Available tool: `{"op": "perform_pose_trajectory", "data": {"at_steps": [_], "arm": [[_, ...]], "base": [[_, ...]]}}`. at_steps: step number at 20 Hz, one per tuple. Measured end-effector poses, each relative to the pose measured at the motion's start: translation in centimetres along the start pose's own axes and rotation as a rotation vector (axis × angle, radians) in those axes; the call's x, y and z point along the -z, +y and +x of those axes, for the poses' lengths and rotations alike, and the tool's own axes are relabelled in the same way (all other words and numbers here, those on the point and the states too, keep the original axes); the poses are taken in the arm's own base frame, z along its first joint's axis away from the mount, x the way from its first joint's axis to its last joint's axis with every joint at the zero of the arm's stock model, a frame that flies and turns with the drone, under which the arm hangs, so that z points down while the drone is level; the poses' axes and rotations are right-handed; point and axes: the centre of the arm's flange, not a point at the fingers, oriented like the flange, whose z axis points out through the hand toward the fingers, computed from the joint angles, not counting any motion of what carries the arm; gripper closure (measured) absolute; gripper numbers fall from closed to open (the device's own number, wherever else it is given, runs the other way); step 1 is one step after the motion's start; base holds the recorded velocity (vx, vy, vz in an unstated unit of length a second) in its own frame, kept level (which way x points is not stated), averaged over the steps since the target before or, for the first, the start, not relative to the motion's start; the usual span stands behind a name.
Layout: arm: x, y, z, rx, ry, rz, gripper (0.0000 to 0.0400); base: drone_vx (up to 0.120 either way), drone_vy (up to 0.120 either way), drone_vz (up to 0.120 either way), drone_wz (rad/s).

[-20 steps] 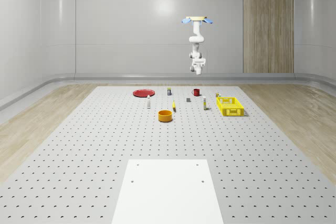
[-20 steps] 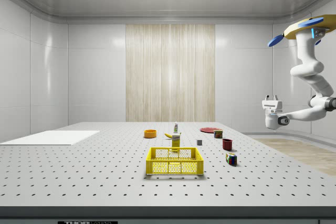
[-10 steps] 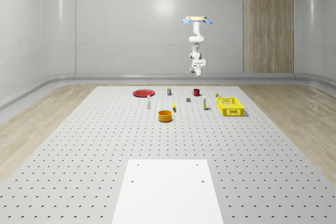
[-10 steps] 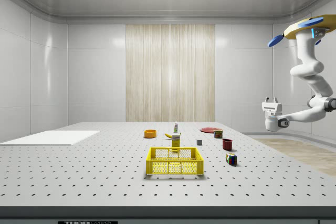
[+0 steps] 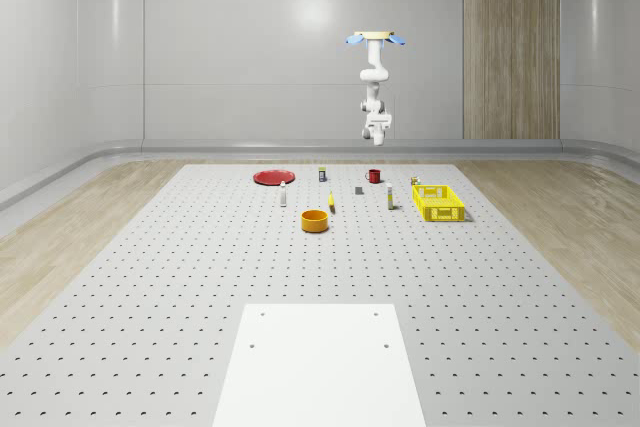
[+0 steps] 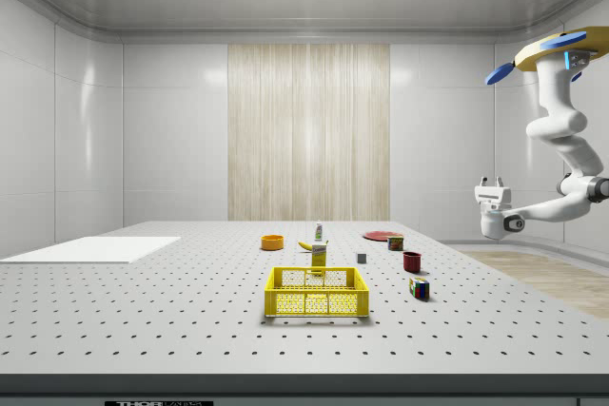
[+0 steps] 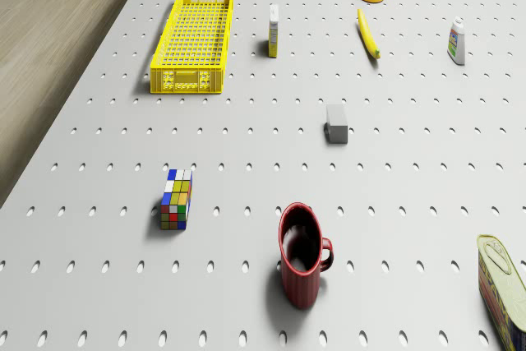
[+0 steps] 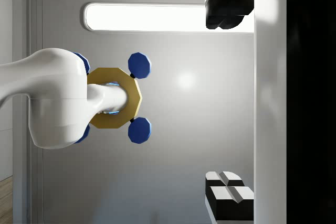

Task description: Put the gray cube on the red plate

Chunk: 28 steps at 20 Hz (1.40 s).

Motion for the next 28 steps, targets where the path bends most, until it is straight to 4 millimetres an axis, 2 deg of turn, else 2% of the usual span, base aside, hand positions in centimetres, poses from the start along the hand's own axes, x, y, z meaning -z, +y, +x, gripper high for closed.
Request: {"op": "perform_pose_trajectory", "data": {"at_steps": [17,19,28], "arm": [[0.02,-0.01,-0.19,0.0,0.019,-0.001,0.0],[0.02,-0.04,-0.24,0.0,0.024,-0.004,0.0],[-0.03,-0.5,-0.79,0.001,0.08,-0.05,0.0]], "base": [[0.0,0.0,0.0,0.0],[0.02,-0.1,0.0,0.0],[0.12,-0.12,0.0,0.0]]}}
